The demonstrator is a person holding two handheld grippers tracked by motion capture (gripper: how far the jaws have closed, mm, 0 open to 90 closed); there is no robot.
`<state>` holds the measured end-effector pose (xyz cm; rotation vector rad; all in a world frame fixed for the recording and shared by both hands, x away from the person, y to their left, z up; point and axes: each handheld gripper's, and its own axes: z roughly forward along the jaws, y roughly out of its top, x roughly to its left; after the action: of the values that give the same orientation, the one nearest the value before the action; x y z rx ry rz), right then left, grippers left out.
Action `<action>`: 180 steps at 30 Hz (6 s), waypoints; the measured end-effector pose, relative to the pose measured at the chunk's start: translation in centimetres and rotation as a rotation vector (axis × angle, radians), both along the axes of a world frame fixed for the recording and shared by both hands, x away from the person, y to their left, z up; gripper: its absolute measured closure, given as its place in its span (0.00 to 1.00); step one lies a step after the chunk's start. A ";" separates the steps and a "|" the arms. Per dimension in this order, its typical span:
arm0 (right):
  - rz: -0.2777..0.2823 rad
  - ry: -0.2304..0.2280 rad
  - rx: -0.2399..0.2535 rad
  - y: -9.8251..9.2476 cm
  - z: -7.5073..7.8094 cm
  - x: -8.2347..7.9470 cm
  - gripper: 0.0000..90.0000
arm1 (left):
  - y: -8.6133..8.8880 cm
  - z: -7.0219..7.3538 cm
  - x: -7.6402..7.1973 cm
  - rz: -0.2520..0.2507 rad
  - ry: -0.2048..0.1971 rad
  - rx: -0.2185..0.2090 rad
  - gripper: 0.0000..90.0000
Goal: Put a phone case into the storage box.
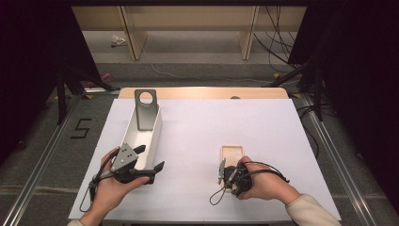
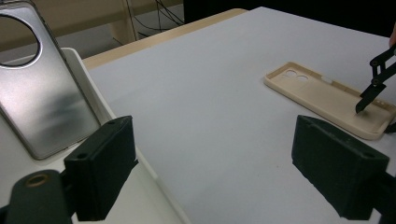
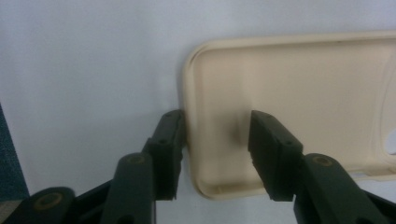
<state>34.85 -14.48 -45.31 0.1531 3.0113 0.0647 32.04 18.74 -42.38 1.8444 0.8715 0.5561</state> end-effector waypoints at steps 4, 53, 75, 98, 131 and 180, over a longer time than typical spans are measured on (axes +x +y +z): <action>0.005 0.008 -0.010 0.2 0.0 -0.1 0.68 | 0.0 0.0 0.0 -0.002 0.000 0.000 0.15; 0.062 0.082 0.070 -0.4 0.6 -0.2 0.97 | 0.1 0.0 0.0 -0.001 0.003 0.000 0.16; -0.022 -0.036 0.386 -1.7 3.2 0.8 0.97 | 0.1 0.0 0.0 0.003 -0.005 -0.008 0.16; -0.010 -0.130 0.533 -0.6 4.3 0.7 0.97 | -3.4 2.8 3.3 -0.038 0.018 -0.065 0.19; 0.056 -0.148 0.561 2.3 4.9 -0.2 0.97 | -12.5 4.0 12.4 -0.074 0.244 0.052 0.44; 0.038 -0.178 0.505 2.6 3.9 0.1 0.91 | -14.3 6.1 11.9 -0.080 0.320 -0.127 0.92</action>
<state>34.92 -11.90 -41.45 0.1269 2.7549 0.7959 43.89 4.40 -36.33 1.8701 1.0127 0.1521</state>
